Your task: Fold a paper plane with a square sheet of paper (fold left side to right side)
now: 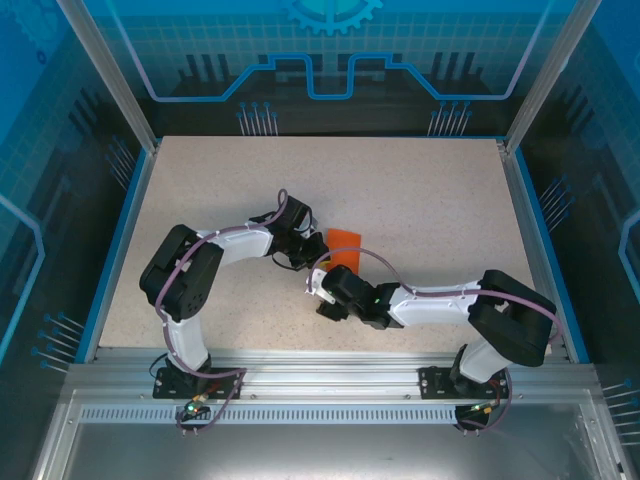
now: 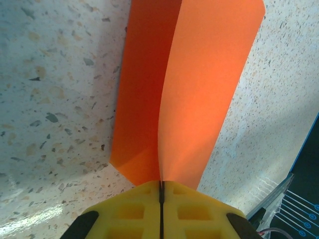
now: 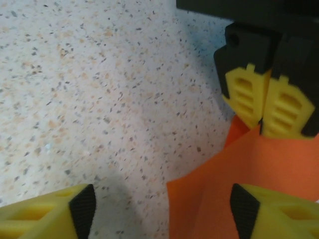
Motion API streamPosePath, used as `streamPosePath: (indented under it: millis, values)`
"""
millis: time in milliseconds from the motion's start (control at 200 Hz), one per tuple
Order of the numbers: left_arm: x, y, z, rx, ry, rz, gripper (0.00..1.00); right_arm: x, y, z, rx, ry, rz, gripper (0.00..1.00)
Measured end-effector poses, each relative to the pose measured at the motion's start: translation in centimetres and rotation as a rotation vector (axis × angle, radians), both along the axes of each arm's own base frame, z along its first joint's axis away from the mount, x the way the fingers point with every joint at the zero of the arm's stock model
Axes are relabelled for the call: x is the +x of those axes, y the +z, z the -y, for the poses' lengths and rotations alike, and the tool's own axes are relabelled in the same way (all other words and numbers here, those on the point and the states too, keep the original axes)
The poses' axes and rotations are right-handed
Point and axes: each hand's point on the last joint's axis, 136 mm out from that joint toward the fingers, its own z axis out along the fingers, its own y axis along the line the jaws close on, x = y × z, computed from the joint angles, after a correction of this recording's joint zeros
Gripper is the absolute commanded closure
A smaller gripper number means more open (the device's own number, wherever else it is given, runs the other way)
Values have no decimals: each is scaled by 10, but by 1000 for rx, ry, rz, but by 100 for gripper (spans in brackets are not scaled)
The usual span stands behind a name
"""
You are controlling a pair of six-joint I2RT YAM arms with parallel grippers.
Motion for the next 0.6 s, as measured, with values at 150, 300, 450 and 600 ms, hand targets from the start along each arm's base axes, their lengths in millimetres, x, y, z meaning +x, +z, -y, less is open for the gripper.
streamPosePath:
  millis: [150,300,450,600]
  values:
    - [-2,-1,-1,5,0,-9,91,4,3,-1,-10,8,30,60]
    - [-2,-2,-1,7,0,-12,91,4,9,-1,0,12,36,81]
    - [-3,-2,-2,8,-1,-15,91,1,21,-2,30,18,39,100]
    - [-6,-4,-3,17,-1,-30,88,-2,19,-1,32,26,11,100]
